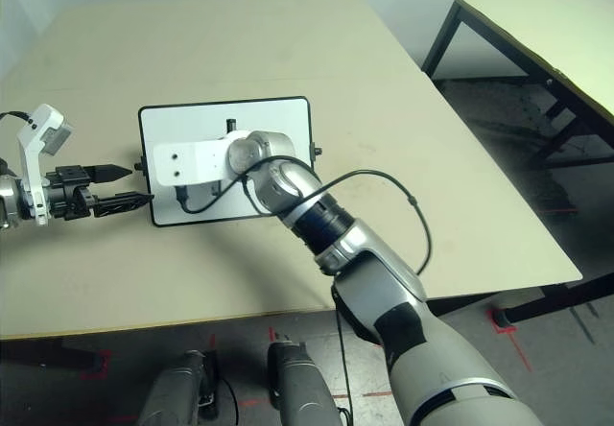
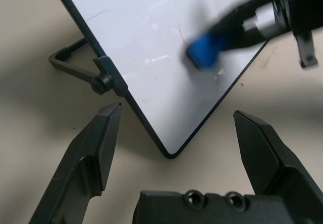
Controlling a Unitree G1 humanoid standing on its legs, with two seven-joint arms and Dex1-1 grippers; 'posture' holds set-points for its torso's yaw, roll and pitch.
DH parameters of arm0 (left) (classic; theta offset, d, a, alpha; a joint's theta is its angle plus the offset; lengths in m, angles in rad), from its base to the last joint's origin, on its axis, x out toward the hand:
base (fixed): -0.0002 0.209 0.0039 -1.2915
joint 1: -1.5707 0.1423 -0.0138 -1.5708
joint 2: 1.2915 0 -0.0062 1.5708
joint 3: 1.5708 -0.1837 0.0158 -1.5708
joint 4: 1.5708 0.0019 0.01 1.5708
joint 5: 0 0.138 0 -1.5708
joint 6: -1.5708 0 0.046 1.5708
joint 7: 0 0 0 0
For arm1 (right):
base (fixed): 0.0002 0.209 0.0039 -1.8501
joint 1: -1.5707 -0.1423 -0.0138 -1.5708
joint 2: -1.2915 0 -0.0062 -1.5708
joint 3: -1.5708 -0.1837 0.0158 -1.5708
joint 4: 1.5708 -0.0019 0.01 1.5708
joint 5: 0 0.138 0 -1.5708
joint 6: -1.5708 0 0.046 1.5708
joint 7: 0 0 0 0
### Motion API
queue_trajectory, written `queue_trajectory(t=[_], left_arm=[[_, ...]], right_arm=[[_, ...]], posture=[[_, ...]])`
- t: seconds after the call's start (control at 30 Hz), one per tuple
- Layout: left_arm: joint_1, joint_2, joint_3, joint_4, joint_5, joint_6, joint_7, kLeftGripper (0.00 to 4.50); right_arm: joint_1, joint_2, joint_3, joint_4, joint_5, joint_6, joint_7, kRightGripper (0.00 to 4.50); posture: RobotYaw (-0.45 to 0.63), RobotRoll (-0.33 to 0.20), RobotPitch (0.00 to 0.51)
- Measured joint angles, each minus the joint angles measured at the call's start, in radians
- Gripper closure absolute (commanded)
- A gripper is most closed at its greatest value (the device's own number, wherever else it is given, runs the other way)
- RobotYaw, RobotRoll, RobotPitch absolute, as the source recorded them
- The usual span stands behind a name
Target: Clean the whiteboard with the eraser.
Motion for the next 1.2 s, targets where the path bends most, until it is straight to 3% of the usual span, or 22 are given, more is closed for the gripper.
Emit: queue_trajectory(t=[0.17,0.37,0.53,0.93,1.03,1.2], left_arm=[[0.0,-0.003,0.0,-0.003,-0.001,0.0,0.005,0.0],[0.0,-0.011,-0.001,-0.006,-0.002,0.001,0.009,0.0],[0.001,-0.011,0.0,-0.008,-0.002,0.003,0.011,0.0],[0.017,-0.011,0.019,-0.025,-0.007,0.016,0.025,0.0],[0.015,-0.013,0.019,-0.025,-0.007,0.017,0.026,0.0],[0.004,-0.022,0.017,-0.026,-0.007,0.019,0.026,0.0]], right_arm=[[0.018,0.002,0.002,-0.01,-0.024,0.028,0.033,4.08],[-0.119,0.156,-0.081,0.23,-0.003,-0.019,-0.136,4.08],[-0.153,0.201,-0.119,0.293,0.015,-0.055,-0.183,4.08],[0.006,0.088,-0.05,0.032,-0.012,0.049,0.026,4.08],[-0.015,0.101,-0.05,0.067,-0.014,0.06,0.017,4.08],[-0.143,0.158,-0.084,0.237,-0.011,0.027,-0.086,4.08]], posture=[[0.01,0.0,0.144],[0.01,0.0,0.147],[0.02,0.0,0.151],[0.01,0.0,0.15],[0.01,0.0,0.146],[0.01,0.0,0.141]])
